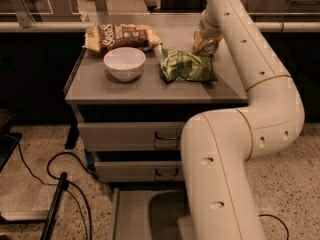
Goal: Place orange can into bottom drawer
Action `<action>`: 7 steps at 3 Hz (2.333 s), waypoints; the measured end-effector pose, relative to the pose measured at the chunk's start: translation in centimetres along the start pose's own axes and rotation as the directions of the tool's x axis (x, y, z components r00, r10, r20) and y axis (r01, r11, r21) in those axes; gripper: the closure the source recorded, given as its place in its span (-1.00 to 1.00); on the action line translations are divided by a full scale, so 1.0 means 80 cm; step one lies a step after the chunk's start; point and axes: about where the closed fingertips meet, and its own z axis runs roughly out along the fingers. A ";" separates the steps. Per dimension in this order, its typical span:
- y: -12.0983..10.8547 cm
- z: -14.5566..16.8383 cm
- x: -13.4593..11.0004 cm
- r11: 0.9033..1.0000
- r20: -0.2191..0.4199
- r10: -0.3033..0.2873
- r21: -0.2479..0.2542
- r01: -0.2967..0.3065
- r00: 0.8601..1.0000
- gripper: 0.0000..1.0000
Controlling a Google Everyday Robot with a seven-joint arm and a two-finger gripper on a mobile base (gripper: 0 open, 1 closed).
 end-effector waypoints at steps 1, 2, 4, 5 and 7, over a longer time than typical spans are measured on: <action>0.000 0.000 0.000 1.000 0.000 0.000 0.000 0.000 1.000 1.00; 0.000 0.000 0.000 1.000 0.000 0.000 0.000 0.000 1.000 1.00; 0.007 -0.009 -0.003 0.997 0.044 0.009 -0.080 -0.006 0.999 1.00; 0.004 -0.022 -0.003 0.991 0.077 0.025 -0.129 -0.015 0.997 1.00; 0.000 -0.039 -0.002 0.986 0.103 0.028 -0.166 -0.011 0.994 1.00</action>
Offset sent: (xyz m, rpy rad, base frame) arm 0.0000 0.0000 0.0000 0.0000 0.0000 0.0000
